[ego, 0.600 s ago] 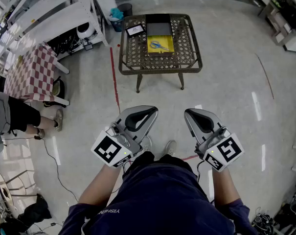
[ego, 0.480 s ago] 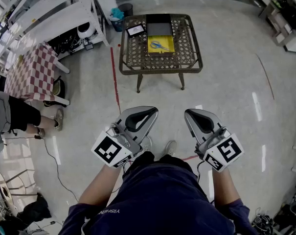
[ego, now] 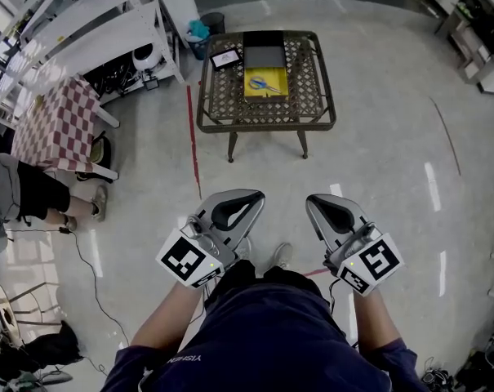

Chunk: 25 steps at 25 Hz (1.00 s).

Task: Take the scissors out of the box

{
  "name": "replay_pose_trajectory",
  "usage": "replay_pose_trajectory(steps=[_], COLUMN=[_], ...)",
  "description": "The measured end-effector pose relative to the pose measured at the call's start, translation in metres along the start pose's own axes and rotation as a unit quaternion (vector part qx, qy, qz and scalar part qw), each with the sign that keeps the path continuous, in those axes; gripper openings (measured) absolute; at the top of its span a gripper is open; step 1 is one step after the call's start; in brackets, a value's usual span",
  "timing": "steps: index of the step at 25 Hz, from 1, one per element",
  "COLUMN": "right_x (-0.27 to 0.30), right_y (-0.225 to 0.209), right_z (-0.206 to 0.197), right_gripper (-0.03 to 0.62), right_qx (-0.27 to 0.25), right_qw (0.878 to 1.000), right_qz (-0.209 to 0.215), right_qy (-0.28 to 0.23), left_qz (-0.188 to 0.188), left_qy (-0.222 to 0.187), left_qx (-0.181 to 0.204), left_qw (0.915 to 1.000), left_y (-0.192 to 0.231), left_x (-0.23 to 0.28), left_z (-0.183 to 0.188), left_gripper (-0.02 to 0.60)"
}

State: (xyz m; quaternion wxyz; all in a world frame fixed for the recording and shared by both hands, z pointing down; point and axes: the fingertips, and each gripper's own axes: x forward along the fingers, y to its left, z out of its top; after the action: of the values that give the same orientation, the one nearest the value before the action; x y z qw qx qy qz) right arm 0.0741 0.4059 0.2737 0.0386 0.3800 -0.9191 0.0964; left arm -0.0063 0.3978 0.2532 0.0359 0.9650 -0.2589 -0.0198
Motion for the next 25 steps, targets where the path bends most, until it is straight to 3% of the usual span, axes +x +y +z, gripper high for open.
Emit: replay_pose_trajectory(steps=[11,25], right_x=[-0.023,-0.004], right_y=[-0.028,-0.062], right_z=[-0.003,-0.003], right_gripper=[0.014,0.014], right_qx=[0.002,0.004], right_qw=[1.0,1.0], right_qz=[0.016,0.021], right_qy=[0.003,0.014], left_qz=[0.016,0.055], left_qy=[0.005,0.002], left_qx=[-0.001,-0.011], left_qw=[0.9999,0.9984], left_y=[-0.017,0.022], left_x=[0.03,0.036], left_z=[-0.009,-0.015], left_gripper=[0.026,0.026])
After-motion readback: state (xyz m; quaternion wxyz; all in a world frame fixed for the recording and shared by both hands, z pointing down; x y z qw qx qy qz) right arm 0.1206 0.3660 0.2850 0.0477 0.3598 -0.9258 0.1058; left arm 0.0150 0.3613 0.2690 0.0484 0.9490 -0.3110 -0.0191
